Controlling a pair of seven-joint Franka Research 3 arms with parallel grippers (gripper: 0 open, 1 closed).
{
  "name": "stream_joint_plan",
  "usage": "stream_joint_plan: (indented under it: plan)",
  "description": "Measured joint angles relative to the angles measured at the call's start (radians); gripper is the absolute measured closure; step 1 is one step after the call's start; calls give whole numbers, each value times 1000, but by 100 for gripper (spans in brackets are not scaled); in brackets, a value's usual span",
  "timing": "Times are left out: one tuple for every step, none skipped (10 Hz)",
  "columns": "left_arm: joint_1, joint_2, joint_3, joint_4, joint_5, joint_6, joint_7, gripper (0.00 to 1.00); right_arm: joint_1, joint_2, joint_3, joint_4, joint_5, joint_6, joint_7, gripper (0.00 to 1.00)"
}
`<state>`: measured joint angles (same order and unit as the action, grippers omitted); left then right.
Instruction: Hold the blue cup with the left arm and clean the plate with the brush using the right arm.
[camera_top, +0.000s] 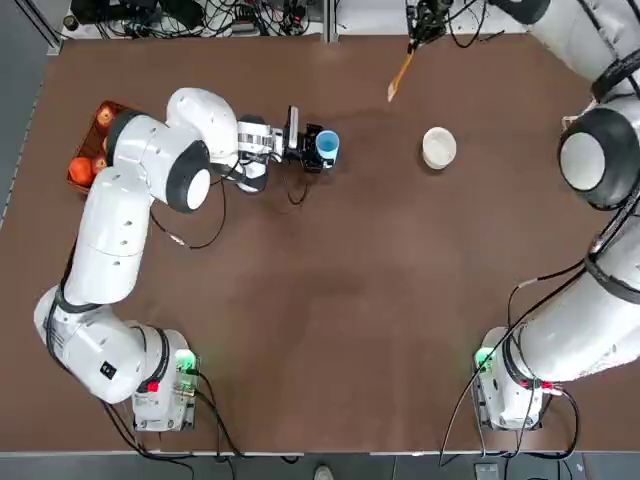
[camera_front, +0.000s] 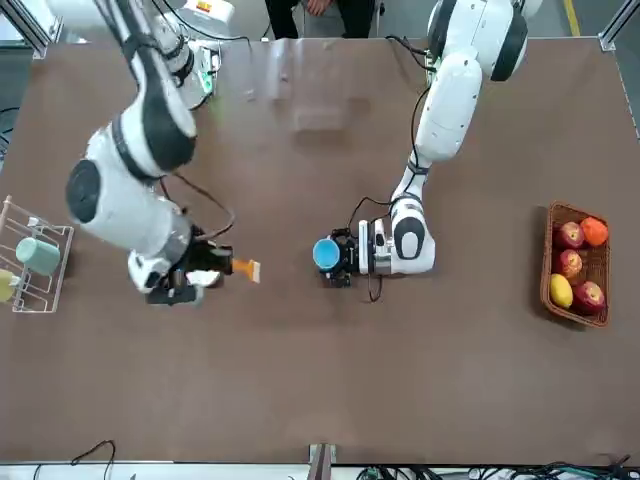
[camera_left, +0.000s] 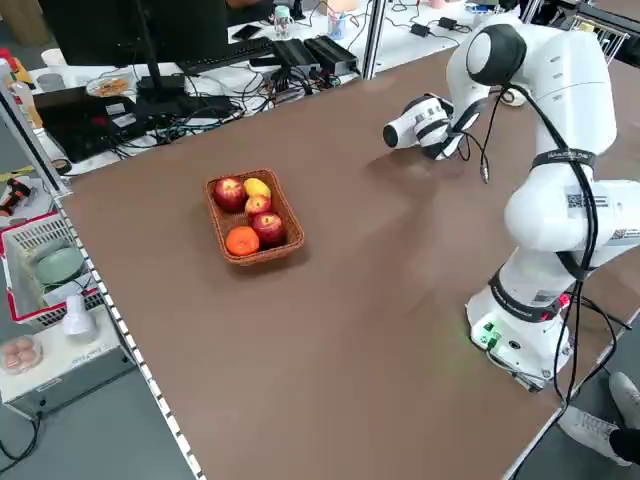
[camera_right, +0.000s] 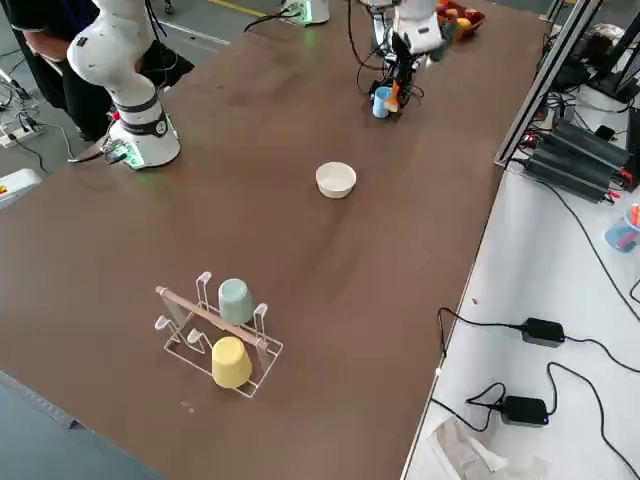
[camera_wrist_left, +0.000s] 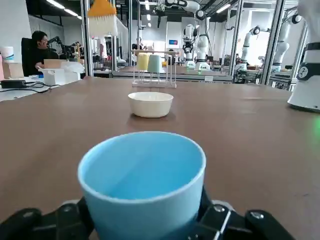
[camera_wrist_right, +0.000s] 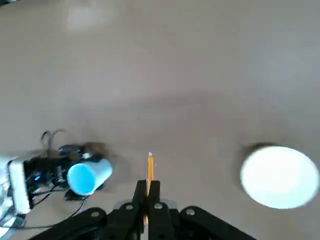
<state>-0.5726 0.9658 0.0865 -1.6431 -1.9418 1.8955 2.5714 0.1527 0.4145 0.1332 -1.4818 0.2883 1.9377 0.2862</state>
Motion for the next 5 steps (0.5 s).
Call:
stream_joint_plan:
  plan:
    - [0, 0, 0, 0, 0, 0, 0, 8, -53, -4, 1, -30, 15, -5, -12, 95]
    - [0, 0, 1, 0, 0, 0, 0, 0, -103, -15, 2, -66, 45, -7, -50, 95]
    - [0, 0, 1, 0, 0, 0, 0, 0, -155, -31, 2, -109, 71, -8, -109, 95]
    - [0, 0, 1, 0, 0, 0, 0, 0, -208, -51, 3, -158, 94, -10, -177, 95]
    - [0, 0, 1, 1, 0, 0, 0, 0, -251, -70, 3, -202, 124, -12, -248, 95]
